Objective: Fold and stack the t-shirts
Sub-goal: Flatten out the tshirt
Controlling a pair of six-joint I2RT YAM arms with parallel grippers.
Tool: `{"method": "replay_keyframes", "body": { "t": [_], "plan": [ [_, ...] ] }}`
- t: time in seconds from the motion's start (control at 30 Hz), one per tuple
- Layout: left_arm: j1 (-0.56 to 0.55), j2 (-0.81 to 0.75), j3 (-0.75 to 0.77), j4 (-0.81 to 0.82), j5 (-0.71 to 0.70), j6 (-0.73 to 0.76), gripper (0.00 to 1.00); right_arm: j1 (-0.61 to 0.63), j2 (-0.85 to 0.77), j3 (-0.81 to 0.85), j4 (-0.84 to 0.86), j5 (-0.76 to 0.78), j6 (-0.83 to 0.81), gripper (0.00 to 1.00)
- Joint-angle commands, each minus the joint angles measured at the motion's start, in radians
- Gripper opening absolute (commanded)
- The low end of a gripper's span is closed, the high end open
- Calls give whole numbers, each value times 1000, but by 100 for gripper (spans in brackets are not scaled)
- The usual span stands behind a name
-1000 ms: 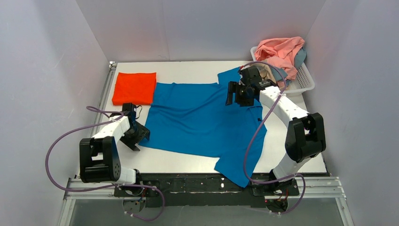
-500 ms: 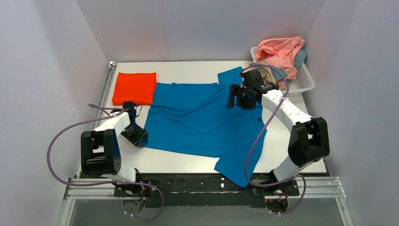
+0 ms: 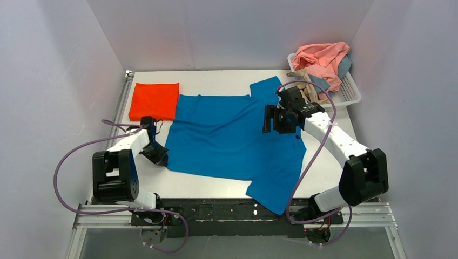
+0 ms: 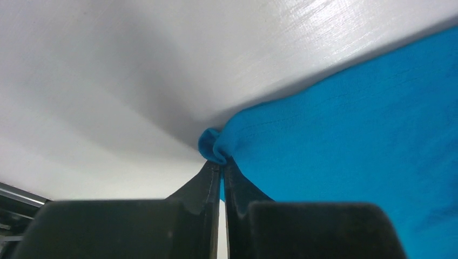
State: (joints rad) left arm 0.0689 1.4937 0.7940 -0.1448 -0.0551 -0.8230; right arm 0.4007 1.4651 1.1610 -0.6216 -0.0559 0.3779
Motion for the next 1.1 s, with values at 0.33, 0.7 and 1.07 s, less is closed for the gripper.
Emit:
{"method": "replay_keyframes", "body": {
  "t": [0.33, 0.7, 1.07],
  "plan": [
    [0, -113, -113, -197, -129, -40, 0, 471, -175, -235, -238, -90, -5, 78],
    [0, -107, -88, -200, -110, -37, 0, 673, -215, -397, -303, -87, 141, 69],
    [0, -114, -91, -202, -104, -44, 0, 675, -77, -476, -166, -24, 333, 63]
  ]
}}
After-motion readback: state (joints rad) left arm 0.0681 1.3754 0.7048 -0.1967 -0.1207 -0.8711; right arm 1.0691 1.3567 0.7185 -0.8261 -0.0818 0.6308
